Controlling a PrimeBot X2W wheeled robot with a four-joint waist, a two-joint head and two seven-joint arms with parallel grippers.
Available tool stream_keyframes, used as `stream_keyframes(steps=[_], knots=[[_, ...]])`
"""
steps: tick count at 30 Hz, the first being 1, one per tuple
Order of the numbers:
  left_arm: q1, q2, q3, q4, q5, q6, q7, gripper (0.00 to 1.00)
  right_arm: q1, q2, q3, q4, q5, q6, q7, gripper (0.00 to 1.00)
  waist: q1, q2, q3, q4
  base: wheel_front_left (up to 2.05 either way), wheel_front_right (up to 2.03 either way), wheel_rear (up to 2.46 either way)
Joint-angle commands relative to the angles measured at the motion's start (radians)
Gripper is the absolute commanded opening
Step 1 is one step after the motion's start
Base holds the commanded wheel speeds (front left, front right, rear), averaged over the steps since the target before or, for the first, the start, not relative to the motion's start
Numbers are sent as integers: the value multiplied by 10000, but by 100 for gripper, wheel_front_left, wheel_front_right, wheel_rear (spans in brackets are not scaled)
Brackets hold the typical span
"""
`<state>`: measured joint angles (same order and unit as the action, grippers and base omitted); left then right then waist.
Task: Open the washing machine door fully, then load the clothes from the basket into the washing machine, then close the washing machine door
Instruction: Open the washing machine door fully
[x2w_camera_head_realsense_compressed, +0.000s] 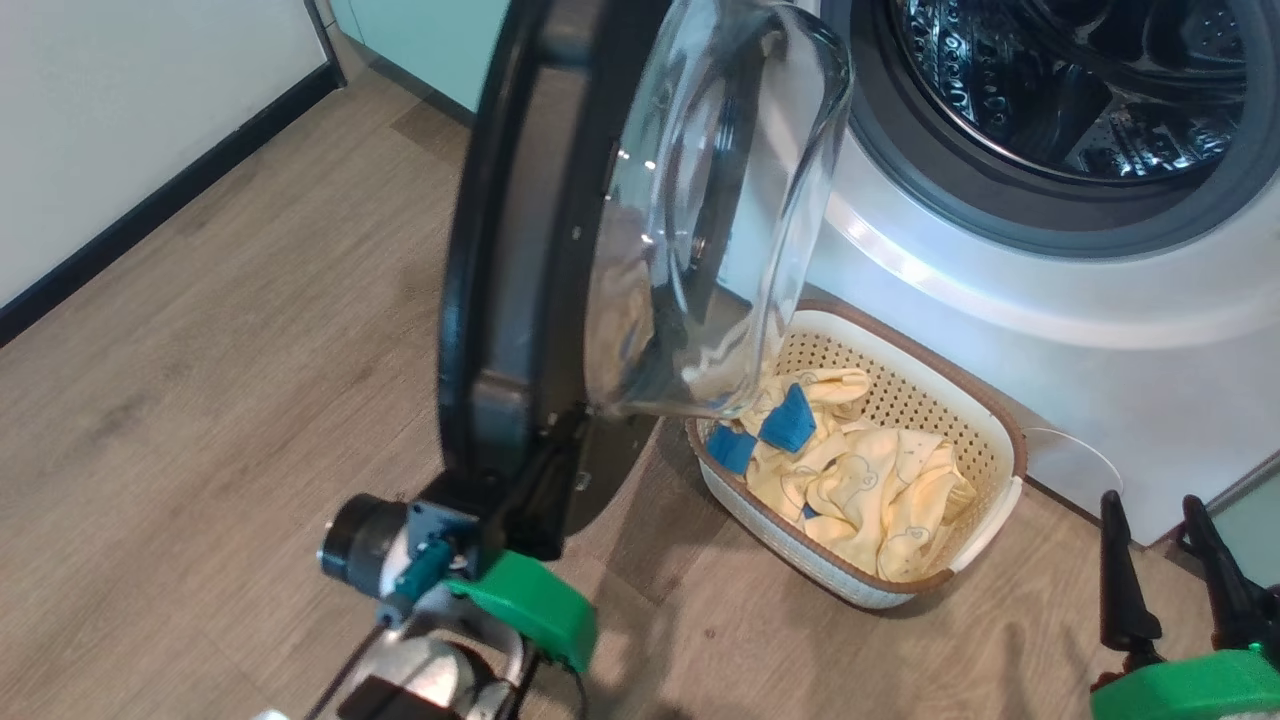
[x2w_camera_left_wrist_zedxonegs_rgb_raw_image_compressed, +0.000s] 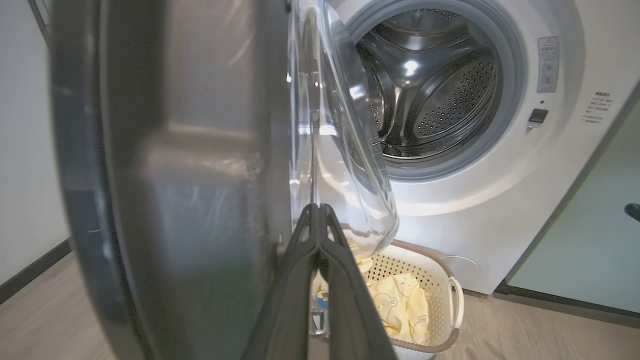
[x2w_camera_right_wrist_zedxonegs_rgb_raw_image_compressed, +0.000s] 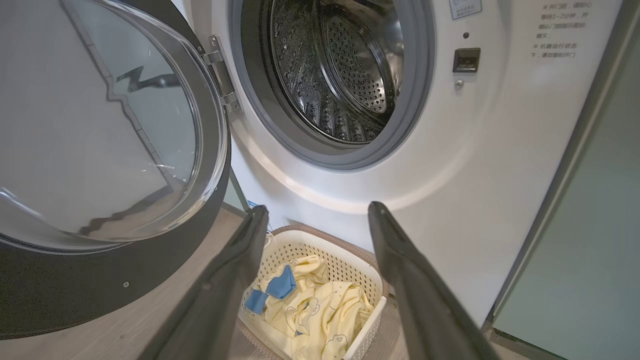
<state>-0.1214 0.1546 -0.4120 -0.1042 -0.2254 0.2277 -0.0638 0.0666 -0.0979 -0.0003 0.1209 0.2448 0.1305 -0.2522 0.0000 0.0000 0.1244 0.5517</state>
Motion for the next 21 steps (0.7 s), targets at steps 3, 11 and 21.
stream_keyframes(steps=[3,11,21], knots=[[-286,348,803,-67,-111,152,-245,0,-436,-322,231,-198,1,2,-95,100,0,0,8,-3,0,0,0],[-707,710,1569,942,-431,144,-795,0,-390,-431,113,-102,46,2,-95,100,0,0,8,-35,0,0,0],[-1717,946,2337,3033,-991,-359,-1752,0,-115,-559,-146,-341,-25,2,29,100,0,0,142,-150,0,0,0]])
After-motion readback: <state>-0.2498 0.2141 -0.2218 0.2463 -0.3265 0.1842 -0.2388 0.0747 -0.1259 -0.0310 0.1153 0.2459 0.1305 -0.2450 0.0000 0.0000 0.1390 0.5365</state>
